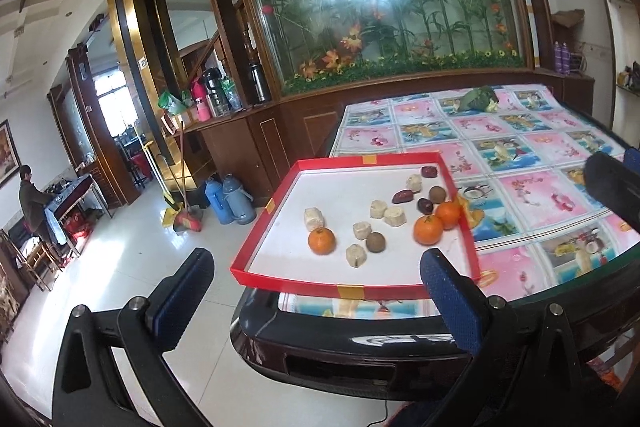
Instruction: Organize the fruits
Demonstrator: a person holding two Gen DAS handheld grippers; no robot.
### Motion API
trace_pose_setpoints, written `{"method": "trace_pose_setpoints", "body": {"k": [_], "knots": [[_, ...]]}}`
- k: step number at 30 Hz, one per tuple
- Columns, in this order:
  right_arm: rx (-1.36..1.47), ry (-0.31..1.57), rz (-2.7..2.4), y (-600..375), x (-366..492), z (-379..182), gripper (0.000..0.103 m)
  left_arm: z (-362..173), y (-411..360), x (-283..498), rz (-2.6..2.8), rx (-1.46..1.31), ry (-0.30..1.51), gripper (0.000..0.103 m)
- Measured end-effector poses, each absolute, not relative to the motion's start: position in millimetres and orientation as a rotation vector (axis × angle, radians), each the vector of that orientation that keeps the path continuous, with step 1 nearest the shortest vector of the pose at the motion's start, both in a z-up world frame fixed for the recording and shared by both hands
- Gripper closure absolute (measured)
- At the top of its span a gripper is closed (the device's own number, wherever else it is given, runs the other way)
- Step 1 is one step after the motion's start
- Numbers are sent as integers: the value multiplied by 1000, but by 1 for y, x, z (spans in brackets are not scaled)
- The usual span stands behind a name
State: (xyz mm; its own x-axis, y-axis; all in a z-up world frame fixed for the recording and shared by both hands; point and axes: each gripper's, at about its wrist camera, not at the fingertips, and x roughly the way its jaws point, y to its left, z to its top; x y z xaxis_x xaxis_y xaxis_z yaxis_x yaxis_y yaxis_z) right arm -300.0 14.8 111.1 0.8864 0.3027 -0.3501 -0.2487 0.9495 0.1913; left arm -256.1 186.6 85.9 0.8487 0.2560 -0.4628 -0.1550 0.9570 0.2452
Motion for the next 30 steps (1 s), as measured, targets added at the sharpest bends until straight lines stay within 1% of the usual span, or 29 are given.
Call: {"method": "trace_pose_setpoints", "body": {"k": [8,15,30], "knots": [[124,357,283,40,-281,108,0,80,220,-223,211,199,549,0],[187,433,275,55,-257,104,0,81,241,-207,192,177,555,0],[197,460,243,63,-247,100,0,79,261,-190,188,140,592,0]]}}
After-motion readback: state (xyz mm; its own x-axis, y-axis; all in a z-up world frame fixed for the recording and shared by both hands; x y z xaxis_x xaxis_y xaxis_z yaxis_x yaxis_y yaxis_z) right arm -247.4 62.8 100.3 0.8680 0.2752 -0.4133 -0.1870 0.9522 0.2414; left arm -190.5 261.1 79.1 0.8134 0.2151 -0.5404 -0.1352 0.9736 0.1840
